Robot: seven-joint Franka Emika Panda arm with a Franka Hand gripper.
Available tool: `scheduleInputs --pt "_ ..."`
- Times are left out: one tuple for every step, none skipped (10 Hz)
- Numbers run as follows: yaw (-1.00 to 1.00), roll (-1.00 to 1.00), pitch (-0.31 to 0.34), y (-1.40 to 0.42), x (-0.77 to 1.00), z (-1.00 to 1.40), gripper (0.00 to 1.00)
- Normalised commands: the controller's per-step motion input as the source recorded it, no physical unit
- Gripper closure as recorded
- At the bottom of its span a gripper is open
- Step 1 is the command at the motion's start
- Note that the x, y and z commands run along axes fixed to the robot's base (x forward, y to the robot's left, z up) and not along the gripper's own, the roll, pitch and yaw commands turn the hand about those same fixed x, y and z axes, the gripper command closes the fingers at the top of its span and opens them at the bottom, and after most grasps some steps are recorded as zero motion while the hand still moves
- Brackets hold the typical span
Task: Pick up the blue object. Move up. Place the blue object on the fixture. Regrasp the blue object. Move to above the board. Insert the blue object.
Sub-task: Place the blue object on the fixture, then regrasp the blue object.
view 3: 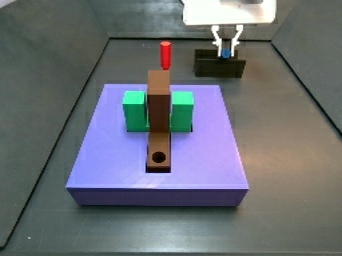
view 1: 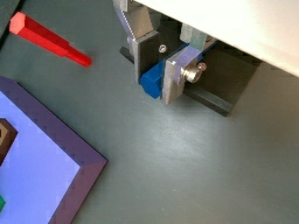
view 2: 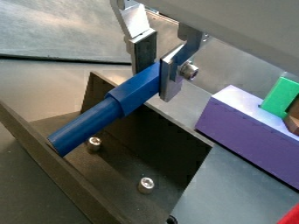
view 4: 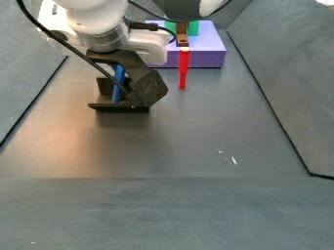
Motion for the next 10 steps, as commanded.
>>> scheduleInputs --pt "0.00 -0.49 0.000 0.07 0.01 0.04 1.00" --pt "0.00 -0.52 0.000 0.09 0.09 0.00 1.00" --pt "0.00 -0.37 -0.043 0.08 0.04 0.00 1.00" --pt "0.00 -0.27 -0.043 0.06 0.01 -0.05 1.00" --pt "0.00 -0.13 -0.046 0.05 0.00 -0.11 1.00" --pt "0.00 -0.08 -0.043 0.05 0.00 -0.11 1.00" --pt "0.00 0.00 0.000 0.00 0.00 0.00 1.00" --pt "0.00 0.00 0.000 0.00 0.00 0.00 0.00" --pt "0.13 0.91 -0.117 -0.11 -0.11 0.59 0.00" --pt "0.08 0.97 -0.197 -0.11 -0.13 0.68 0.00"
